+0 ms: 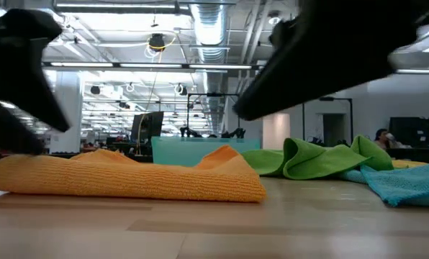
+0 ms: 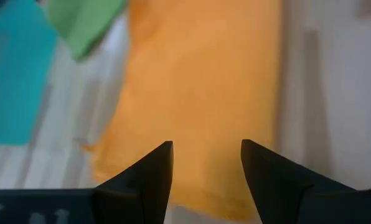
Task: Roll microfiber towels into tight, uniform cylinder then place into a basket
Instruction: Fold the orange towel
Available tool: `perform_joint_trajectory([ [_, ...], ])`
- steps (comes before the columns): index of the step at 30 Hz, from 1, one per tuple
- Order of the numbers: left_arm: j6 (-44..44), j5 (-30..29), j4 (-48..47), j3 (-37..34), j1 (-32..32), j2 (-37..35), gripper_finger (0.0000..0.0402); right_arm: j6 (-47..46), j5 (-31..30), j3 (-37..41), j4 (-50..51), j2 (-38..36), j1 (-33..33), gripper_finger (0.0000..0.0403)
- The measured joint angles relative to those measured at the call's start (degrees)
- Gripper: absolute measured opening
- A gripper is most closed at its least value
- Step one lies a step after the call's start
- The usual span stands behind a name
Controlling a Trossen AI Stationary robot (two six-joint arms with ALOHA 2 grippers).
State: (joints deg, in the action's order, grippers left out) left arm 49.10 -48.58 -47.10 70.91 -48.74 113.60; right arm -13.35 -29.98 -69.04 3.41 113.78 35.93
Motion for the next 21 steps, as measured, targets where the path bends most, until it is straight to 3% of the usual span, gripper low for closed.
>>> perform_joint_trajectory([
  [3, 0.7, -1.6, 0.6, 0.0, 1.5, 0.0, 0.0182, -0.2, 0.9, 0.0, -1.8, 0.0, -1.9, 0.0127],
  [7, 2.0, 0.3, 0.7, 0.0, 3.5, 0.0, 0.0182, -3.0, 6.4, 0.0, -3.0, 2.0, -4.2, 0.0118],
  [12, 2.5, 1.7, 0.8, 0.0, 4.1, 0.0, 0.0182, -4.4, 6.1, -0.1, -3.6, 3.5, -5.2, 0.0092],
  [21, 5.7, 5.4, 9.1, -6.9, 4.1, -0.2, 0.0182, -7.4, 9.6, -0.2, -3.8, 6.9, -5.6, 0.004],
])
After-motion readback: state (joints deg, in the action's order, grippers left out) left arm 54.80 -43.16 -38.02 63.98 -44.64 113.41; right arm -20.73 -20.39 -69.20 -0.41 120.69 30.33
